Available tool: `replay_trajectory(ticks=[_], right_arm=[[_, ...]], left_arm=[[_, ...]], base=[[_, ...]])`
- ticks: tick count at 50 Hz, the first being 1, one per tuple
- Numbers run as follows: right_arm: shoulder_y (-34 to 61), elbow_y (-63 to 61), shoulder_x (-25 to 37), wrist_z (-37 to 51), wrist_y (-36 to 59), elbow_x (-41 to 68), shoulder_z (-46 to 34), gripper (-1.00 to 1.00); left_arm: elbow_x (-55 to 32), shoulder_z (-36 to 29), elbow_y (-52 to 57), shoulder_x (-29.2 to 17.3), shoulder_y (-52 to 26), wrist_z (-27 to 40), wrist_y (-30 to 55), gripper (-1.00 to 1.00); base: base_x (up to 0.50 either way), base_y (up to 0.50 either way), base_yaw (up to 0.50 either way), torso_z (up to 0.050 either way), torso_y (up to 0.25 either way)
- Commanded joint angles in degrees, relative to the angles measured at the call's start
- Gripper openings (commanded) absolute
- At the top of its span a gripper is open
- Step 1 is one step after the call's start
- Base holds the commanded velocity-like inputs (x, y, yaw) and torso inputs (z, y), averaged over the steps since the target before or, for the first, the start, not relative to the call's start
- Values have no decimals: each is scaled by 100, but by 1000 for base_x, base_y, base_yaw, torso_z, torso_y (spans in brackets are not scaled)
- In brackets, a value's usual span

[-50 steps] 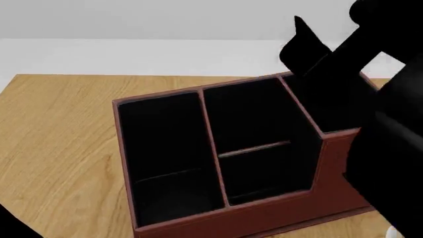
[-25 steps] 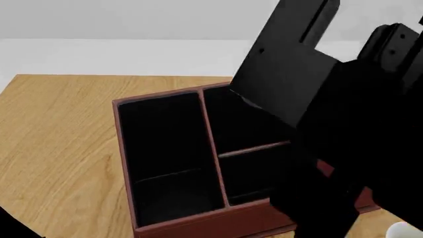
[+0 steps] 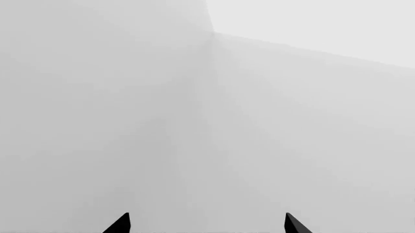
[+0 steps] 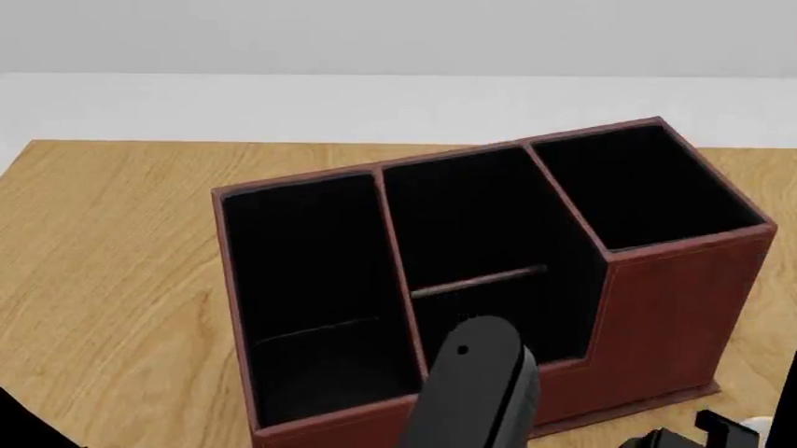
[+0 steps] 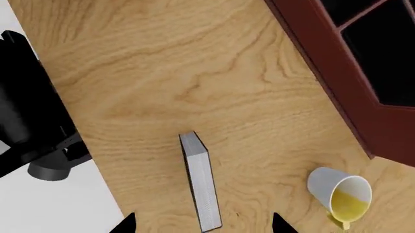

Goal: Pick up the book and place it in the front compartment of the caddy.

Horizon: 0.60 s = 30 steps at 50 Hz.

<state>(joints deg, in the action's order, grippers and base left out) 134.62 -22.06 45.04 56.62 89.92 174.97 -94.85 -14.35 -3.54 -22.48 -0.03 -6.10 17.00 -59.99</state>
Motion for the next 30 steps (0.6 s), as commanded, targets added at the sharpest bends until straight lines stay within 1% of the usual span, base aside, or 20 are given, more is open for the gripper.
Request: replay_trajectory(ticks=[1, 3, 5, 14, 19, 23, 30], right_arm=[[21, -210, 59, 14, 7, 471, -414, 100], [-6, -298, 104, -23, 7, 374, -535, 100], [20, -356, 137, -314, 7, 81, -653, 100], [31, -540, 212, -2560, 5, -2199, -960, 100], [-6, -606, 164, -3393, -3, -3044, -1183, 100], [-272, -691, 217, -3661, -49, -3495, -1222, 100], [-799, -727, 193, -3828, -145, -3992, -1204, 100]], left_arm=[[-53, -22, -39, 0, -5, -37, 0, 100], [-62, -28, -53, -1, -7, -44, 0, 100], [-65, -30, -58, -1, -7, -47, 0, 100], [-91, -46, -95, -2, -12, -64, 1, 100], [-96, -44, -81, -1, -10, -54, 1, 100], [-71, -46, -116, -2, -14, -22, 1, 100], [-37, -39, -121, -2, -15, 11, 1, 100]], base=[[0, 0, 0, 0, 0], [0, 0, 0, 0, 0], [0, 0, 0, 0, 0], [0, 0, 0, 0, 0], [0, 0, 0, 0, 0], [0, 0, 0, 0, 0], [0, 0, 0, 0, 0]])
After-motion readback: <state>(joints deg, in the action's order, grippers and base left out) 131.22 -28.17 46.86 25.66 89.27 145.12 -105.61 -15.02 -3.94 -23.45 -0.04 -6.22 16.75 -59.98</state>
